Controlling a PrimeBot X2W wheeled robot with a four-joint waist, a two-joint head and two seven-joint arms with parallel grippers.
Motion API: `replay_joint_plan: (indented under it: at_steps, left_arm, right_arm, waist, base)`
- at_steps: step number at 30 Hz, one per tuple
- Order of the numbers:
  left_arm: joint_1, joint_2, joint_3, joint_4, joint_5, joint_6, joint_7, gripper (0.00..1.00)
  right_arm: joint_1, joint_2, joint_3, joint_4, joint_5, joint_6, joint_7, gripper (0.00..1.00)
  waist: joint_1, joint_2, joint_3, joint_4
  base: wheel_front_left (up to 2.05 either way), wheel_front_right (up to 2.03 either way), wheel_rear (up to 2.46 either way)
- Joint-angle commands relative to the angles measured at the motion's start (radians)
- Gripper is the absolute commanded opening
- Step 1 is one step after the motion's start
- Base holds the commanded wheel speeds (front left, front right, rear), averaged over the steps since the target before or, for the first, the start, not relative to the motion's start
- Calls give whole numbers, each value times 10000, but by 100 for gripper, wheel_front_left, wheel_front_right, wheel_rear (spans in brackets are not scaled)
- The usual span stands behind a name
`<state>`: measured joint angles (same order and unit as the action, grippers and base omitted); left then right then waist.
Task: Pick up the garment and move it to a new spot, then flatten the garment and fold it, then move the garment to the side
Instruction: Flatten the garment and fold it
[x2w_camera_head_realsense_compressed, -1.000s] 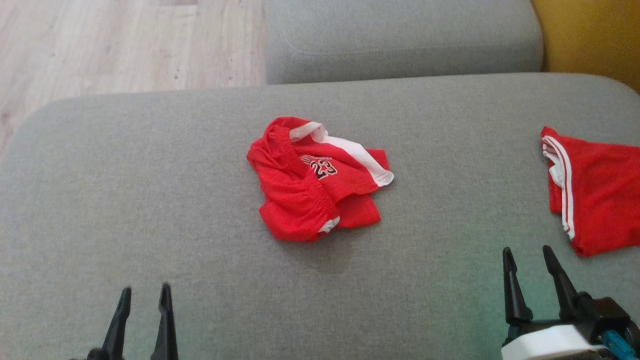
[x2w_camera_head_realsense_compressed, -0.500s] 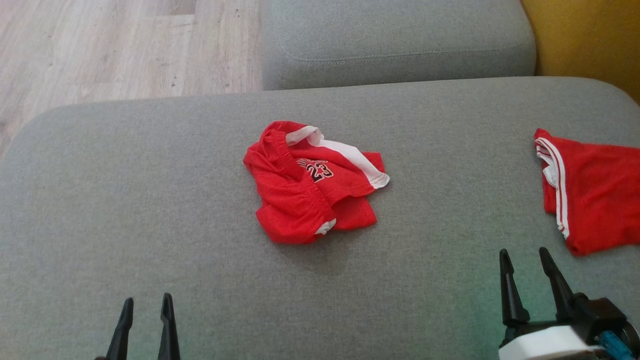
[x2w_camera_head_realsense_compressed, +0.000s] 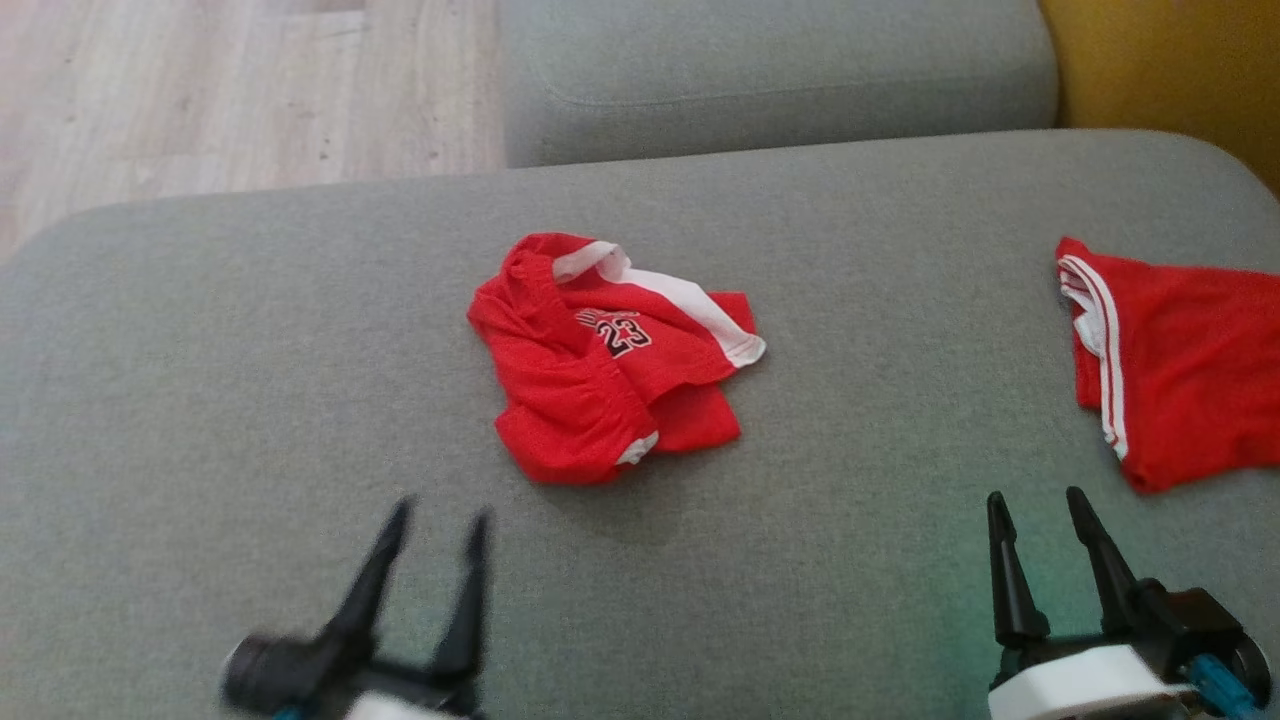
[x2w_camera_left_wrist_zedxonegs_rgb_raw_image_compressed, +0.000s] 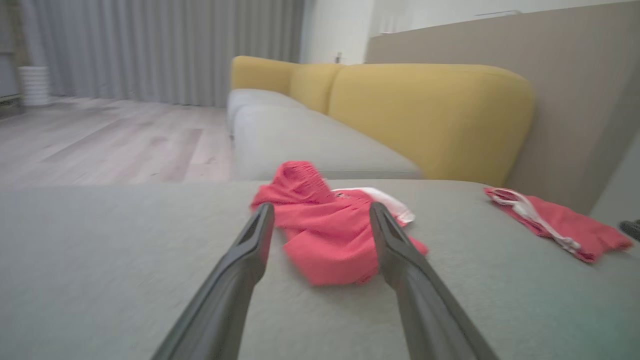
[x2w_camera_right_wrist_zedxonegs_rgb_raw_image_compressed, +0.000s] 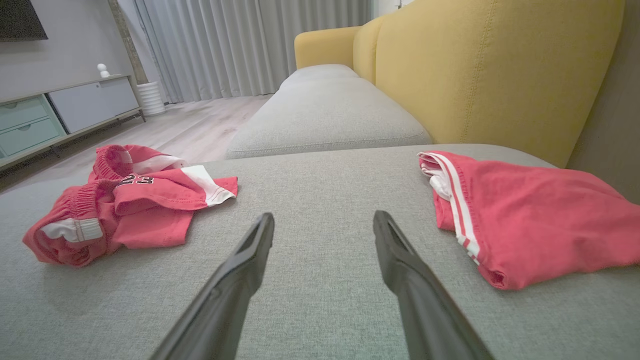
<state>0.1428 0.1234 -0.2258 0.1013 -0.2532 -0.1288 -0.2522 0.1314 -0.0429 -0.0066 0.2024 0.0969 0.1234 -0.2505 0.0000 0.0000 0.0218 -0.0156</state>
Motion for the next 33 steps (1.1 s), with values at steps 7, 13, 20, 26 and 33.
replay_joint_plan:
  at_steps: [7, 13, 20, 26, 33]
  left_arm:
    - [-3120, 54, -2676, 1358, 192, -18, 383, 100]
    - [-4388, -68, -2780, 3572, 345, 355, 758, 100]
    - [-5146, -182, -2858, 5159, 677, 893, 1001, 100]
    - [-5754, -311, -2914, 6277, 742, 1133, 1049, 27]
    - [-6334, -543, -2357, 6406, -265, 795, 537, 0]
  right_arm:
    - [-689, -74, 454, -459, 160, 73, -112, 100]
    - [-789, -74, 459, -502, 282, 73, -113, 100]
    - [-819, -74, 484, -478, 331, 73, -113, 100]
    - [-885, -74, 555, -414, 379, 73, -113, 100]
    - [-954, -74, 580, -380, 413, 73, -113, 100]
  waist:
    - [0, 0, 379, -633]
    - [0, 0, 597, -1105]
    - [0, 0, 697, -1350]
    - [0, 0, 733, -1483]
    - [0, 0, 746, -1639]
  base:
    - [0, 0, 0]
    - [0, 0, 0]
    - [0, 0, 0]
    - [0, 0, 0]
    - [0, 0, 0]
